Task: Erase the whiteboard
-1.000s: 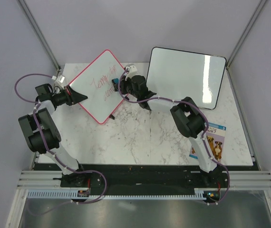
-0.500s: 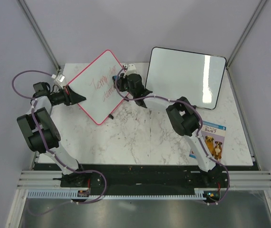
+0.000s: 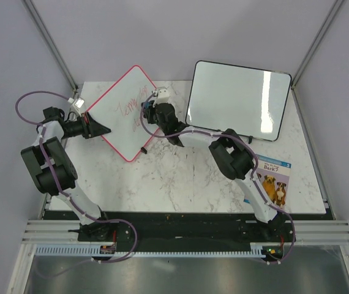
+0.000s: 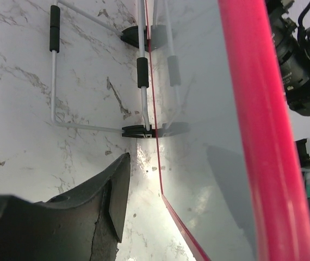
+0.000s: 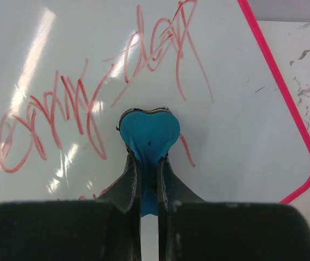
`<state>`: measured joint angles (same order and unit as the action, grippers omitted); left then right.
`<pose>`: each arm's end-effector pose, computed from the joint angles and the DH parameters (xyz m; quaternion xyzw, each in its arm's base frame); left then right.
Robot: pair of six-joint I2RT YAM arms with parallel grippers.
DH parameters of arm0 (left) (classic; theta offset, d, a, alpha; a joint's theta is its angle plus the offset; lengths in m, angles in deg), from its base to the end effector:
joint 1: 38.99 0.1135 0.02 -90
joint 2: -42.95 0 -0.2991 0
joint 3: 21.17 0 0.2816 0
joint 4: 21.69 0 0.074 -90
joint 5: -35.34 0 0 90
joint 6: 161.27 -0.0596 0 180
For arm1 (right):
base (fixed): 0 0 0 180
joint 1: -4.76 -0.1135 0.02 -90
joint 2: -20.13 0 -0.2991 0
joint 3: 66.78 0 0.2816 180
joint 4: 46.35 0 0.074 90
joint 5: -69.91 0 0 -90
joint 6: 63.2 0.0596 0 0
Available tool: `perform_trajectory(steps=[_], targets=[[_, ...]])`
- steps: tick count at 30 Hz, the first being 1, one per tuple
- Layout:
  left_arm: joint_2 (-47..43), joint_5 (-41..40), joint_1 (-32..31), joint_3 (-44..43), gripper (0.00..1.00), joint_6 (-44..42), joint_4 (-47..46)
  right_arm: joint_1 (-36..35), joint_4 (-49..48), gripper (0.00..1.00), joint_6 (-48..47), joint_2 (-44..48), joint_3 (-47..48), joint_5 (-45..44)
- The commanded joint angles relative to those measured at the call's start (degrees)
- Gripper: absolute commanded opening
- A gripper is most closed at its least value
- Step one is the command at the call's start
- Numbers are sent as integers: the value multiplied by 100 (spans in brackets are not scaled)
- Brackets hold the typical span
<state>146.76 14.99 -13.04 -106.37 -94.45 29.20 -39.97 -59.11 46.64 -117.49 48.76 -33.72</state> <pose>0.3764 0.1210 0.2254 0.0821 0.8100 -0.4504 0.3665 0.4589 0.4349 0.1879 -0.0881 0.7556 0.2668 0.5917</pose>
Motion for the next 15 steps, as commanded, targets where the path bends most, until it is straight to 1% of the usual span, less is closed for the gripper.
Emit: perform_trajectory(steps=[1,4,9,14,15], targets=[[113,-268,-179,-215,2,-855,368,-738,308,0,223,-45,-357,511],[183,-145,-179,-286,2,-802,395,-1063,563,0,47,-72,-305,274],[254,-153,-196,-417,2,-872,544,-1441,581,0,99,-81,-524,413],[263,-127,-196,-470,2,-1013,694,-1539,590,0,459,-19,-928,300],[254,-118,-196,-479,2,-1031,737,-1521,651,0,521,-10,-955,64]])
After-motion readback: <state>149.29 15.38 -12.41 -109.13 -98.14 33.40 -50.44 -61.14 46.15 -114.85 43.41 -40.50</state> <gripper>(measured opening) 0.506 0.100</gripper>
